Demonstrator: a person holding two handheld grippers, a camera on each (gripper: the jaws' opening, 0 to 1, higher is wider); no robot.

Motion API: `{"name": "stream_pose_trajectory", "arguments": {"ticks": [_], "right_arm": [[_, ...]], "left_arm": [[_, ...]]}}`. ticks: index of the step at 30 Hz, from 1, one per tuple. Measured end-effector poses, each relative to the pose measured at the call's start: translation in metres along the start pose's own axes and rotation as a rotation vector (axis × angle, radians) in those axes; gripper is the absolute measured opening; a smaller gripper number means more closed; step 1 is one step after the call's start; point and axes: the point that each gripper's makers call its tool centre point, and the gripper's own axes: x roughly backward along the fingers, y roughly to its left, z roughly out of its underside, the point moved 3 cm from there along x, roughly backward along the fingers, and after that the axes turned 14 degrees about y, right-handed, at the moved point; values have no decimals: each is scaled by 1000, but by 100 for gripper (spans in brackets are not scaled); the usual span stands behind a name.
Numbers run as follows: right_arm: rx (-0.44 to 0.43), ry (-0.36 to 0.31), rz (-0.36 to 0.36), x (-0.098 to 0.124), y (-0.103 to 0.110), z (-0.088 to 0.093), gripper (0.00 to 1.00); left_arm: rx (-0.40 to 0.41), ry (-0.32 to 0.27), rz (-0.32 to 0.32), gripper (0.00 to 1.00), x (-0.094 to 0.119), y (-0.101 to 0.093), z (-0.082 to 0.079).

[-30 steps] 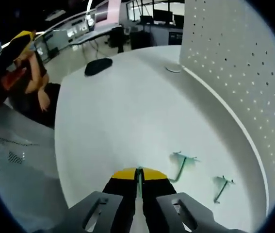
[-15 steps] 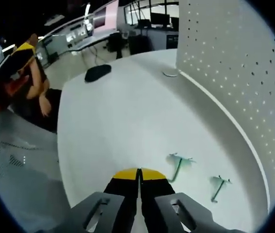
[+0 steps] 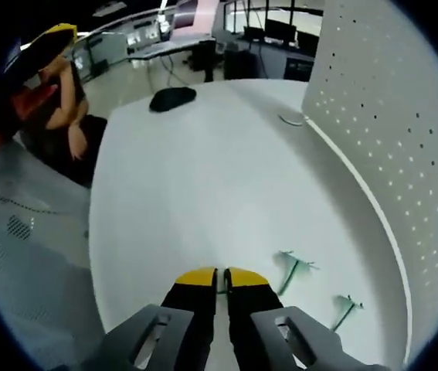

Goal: Insert the hook assembly into the mounting plate slot until the hook locks in place.

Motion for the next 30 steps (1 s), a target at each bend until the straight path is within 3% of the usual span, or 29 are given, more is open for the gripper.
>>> {"name": "stream_pose_trajectory", "arguments": {"ticks": [9, 14, 22, 30], "right_arm": [[88, 39, 61, -1, -4, 3, 0], [92, 37, 65, 1, -5, 3, 0], [65, 13, 58, 8, -9, 4, 0], [-28, -83, 13, 22, -15, -4, 0]], "left_arm": [[5, -1, -1, 60, 1, 0, 1], [2, 5, -1, 60, 0, 0, 1], [0, 10, -1, 60, 0, 0, 2], [-2, 11, -3, 59, 0, 0, 2]]}}
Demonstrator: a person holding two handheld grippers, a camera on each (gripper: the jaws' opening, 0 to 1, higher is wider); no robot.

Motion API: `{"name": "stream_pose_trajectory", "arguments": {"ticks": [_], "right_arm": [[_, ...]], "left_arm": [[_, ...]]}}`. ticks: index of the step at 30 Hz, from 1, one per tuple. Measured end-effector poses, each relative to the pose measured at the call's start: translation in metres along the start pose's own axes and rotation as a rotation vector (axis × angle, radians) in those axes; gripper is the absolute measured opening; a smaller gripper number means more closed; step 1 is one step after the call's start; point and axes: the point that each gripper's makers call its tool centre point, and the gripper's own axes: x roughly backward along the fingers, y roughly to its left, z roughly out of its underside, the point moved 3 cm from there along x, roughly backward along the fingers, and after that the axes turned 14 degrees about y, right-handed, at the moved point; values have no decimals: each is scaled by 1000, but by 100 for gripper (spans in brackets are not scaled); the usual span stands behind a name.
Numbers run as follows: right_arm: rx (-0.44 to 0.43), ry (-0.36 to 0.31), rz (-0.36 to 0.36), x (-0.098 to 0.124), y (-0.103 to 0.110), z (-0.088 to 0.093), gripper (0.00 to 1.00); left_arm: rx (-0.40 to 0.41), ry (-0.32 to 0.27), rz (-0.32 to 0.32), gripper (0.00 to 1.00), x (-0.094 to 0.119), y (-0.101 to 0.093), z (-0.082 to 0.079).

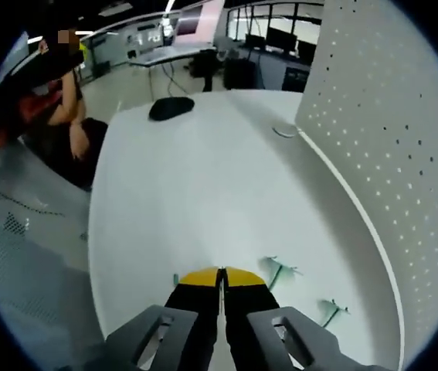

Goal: Insert the hook assembly into the mounting plate slot until the hook locks in place.

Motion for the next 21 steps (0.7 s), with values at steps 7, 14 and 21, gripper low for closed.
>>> {"name": "stream_pose_trajectory", "arguments": {"ticks": [7, 14, 21], "right_arm": [[-79, -119, -31, 16, -3, -14, 0], [-123, -238, -24, 38, -5, -30, 0], [-153, -367, 1, 68, -9, -49, 0]], "left_arm": [[5, -1, -4, 59, 0, 1, 0], [26, -6, -5, 59, 2, 3, -2], [29, -2, -26, 57, 4, 12, -8]]}}
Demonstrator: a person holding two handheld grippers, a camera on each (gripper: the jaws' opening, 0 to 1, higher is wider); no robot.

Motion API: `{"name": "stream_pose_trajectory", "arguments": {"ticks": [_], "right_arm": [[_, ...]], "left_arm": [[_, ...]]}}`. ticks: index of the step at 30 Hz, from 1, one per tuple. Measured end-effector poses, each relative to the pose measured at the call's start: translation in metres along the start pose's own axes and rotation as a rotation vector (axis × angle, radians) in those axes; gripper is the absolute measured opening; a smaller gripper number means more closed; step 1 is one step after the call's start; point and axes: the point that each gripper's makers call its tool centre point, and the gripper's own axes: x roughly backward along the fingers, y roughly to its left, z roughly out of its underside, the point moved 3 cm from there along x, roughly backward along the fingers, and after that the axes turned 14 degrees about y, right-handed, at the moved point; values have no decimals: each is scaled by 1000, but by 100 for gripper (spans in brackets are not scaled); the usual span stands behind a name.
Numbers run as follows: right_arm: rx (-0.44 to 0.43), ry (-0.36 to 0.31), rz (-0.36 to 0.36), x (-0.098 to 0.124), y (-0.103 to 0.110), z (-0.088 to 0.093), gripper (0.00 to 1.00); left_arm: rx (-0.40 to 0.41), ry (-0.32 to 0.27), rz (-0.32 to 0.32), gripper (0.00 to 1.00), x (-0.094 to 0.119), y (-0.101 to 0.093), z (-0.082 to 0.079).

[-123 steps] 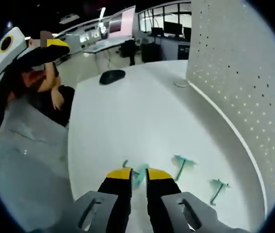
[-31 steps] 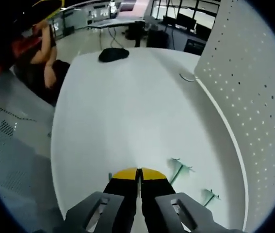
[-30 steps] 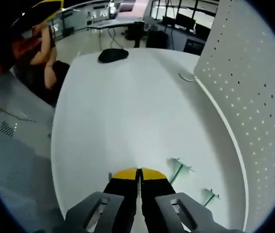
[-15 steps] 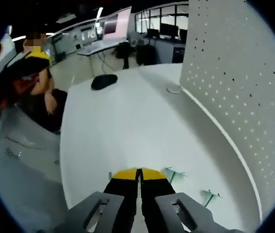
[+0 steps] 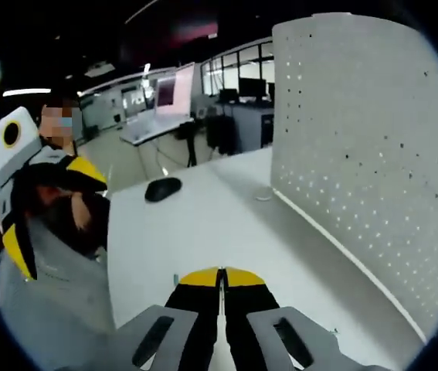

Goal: Insert the hook assembly into the mounting plate slot until the hook locks in place.

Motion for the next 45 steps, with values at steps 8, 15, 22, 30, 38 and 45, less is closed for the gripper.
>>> {"name": "stream_pose_trajectory", "arguments": {"ticks": [8, 15, 22, 30, 38, 45], "right_arm": [[-6, -108, 18, 23, 2, -28, 0], [3, -175, 42, 42, 5, -42, 0], [-14, -271, 60, 64, 6, -57, 0], [-15, -328, 71, 77, 8, -69, 0], [-7, -406, 89, 96, 12, -82, 0], [-18, -476, 90, 110, 14, -91, 0]], "left_arm": [[12, -38, -28, 52, 3, 13, -25], [39, -64, -47, 47, -1, 20, -45], [113, -94, -68, 40, -3, 28, -54], [160, -125, -92, 37, -3, 36, -63], [160, -143, -81, 33, -9, 33, -78], [178, -172, -85, 26, -12, 36, -91]]}}
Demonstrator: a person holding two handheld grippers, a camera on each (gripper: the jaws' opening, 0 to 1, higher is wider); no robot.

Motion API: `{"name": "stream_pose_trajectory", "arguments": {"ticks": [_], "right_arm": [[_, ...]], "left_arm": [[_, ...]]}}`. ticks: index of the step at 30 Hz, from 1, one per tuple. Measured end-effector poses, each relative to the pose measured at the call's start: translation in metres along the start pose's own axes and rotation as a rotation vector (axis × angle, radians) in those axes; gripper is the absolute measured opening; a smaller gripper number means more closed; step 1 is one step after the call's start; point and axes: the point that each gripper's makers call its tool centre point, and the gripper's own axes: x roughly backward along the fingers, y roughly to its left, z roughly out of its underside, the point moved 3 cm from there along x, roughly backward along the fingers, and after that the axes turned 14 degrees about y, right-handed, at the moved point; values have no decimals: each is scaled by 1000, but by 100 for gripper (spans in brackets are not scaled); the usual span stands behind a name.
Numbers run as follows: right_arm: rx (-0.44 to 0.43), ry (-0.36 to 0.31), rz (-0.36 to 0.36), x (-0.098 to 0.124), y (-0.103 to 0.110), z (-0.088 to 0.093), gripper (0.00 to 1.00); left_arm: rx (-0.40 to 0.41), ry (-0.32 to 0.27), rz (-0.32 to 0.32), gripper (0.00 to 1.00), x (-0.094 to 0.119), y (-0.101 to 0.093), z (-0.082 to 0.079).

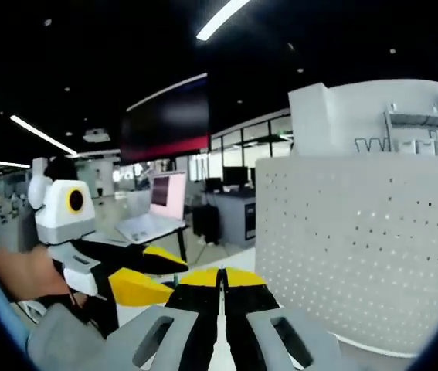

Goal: Insert the hook assembly into the mounting plate slot until the hook locks in place.

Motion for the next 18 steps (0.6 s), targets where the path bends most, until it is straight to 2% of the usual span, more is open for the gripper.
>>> {"name": "stream_pose_trajectory", "arguments": {"ticks": [8, 13, 18], "right_arm": [[-3, -28, 1, 3, 0, -6, 0], [-18, -36, -11, 4, 3, -7, 0], [-34, -43, -17, 4, 2, -7, 0]], "left_arm": [[-2, -28, -1, 20, -4, -3, -9], [-9, -35, -8, 20, -9, -6, -10], [-15, -47, -13, 14, -11, -8, -11]]}}
